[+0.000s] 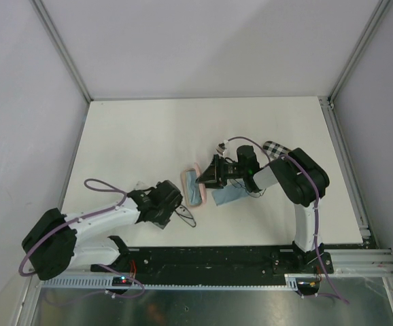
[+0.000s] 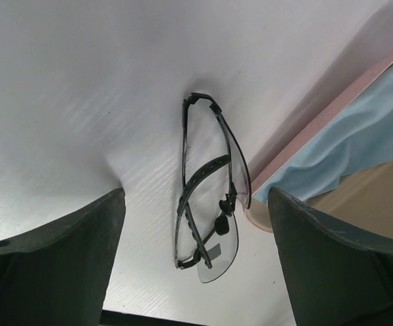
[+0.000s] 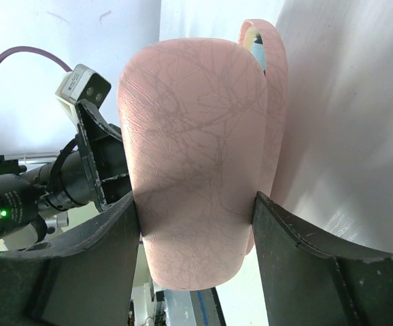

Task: Organize the sunglasses
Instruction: Pick up the sunglasses from the center of the board.

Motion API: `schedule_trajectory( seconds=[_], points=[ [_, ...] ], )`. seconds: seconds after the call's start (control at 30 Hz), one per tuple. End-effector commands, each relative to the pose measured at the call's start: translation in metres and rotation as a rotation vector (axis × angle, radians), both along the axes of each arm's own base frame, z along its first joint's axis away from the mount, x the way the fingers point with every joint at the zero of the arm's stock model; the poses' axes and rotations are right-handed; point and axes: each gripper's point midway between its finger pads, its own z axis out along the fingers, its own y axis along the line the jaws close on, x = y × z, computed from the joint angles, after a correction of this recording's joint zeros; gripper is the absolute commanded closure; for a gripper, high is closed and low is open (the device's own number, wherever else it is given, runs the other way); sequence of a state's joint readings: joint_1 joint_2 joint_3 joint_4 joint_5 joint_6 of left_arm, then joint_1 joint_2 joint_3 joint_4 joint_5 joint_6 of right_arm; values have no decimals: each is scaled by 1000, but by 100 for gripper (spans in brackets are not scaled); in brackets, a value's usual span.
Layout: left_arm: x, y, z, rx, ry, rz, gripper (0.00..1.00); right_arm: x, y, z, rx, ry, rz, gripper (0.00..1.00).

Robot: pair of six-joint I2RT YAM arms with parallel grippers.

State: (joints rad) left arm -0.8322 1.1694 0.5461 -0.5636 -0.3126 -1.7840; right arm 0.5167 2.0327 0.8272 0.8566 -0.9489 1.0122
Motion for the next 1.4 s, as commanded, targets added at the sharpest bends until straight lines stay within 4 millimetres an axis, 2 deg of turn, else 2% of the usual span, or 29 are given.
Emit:
schedule_trajectory(
  seconds=[0.0, 0.43, 0.5, 0.6, 0.7, 0.9, 1.07, 1.37],
  points=[
    [16, -2, 7, 33, -40, 55, 11, 7, 2, 19, 39, -78, 9, 54],
    [14, -21, -14, 77, 51, 45, 28, 10, -2, 24, 25, -99, -3, 54],
    [12, -19, -19, 86, 64, 51, 32, 10, -2, 24, 21, -96, -3, 54],
    [8, -12, -24, 95, 72, 71, 42, 9, -2, 22, 16, -91, 0, 54],
    [6, -4, -27, 102, 66, 102, 45, 8, -3, 22, 14, -92, 0, 54],
    [8, 8, -28, 133, 56, 90, 67, 8, -2, 23, 13, -95, 2, 54],
    [23, 4, -1, 160, -47, -32, 73, 8, -3, 23, 10, -96, 0, 54],
    [33, 7, 66, 196, -302, -310, 70, 9, -3, 23, 9, -97, -1, 54]
  ],
)
